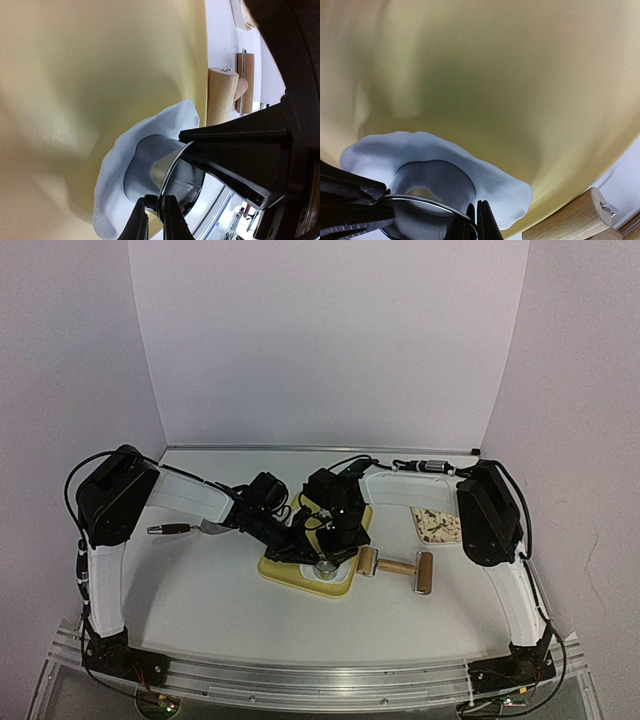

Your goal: Roll out the dumpling wrappers from the dough

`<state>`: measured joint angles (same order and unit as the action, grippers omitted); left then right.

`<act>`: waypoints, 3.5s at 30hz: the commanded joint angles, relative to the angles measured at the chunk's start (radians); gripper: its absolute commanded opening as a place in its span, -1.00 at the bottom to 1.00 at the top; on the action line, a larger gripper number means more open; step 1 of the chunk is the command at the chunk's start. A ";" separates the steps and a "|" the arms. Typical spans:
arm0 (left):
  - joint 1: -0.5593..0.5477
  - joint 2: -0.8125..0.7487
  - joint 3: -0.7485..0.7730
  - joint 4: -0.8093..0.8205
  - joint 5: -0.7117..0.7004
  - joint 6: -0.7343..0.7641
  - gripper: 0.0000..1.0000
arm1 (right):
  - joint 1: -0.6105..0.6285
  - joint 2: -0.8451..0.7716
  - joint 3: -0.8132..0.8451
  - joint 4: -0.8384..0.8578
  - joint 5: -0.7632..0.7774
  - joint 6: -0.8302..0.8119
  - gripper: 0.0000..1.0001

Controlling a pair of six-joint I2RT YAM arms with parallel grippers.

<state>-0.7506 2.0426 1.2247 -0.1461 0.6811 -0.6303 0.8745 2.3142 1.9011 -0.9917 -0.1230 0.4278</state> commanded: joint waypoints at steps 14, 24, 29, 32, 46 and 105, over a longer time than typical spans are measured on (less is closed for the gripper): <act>-0.015 0.107 -0.065 -0.173 -0.156 0.142 -0.88 | 0.003 0.077 -0.134 0.067 -0.045 0.023 -1.00; -0.015 0.130 -0.064 -0.137 -0.178 0.108 -0.89 | -0.019 0.109 -0.132 0.074 -0.068 0.035 -1.00; -0.016 0.137 -0.093 -0.109 -0.173 0.100 -0.89 | -0.020 0.104 -0.140 0.074 -0.064 0.038 -1.00; -0.020 0.131 -0.114 -0.103 -0.162 0.108 -0.89 | -0.016 0.099 -0.163 0.076 -0.078 0.043 -1.00; -0.040 0.132 -0.112 -0.141 -0.224 0.115 -0.91 | -0.024 0.093 -0.170 0.074 -0.093 0.069 -1.00; -0.073 -0.150 0.089 -0.275 -0.338 0.169 0.04 | -0.014 0.142 -0.027 -0.055 -0.043 0.013 -1.00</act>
<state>-0.8196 2.0099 1.3186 -0.3635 0.3900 -0.4717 0.8509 2.3316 1.9188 -1.0034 -0.2119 0.4500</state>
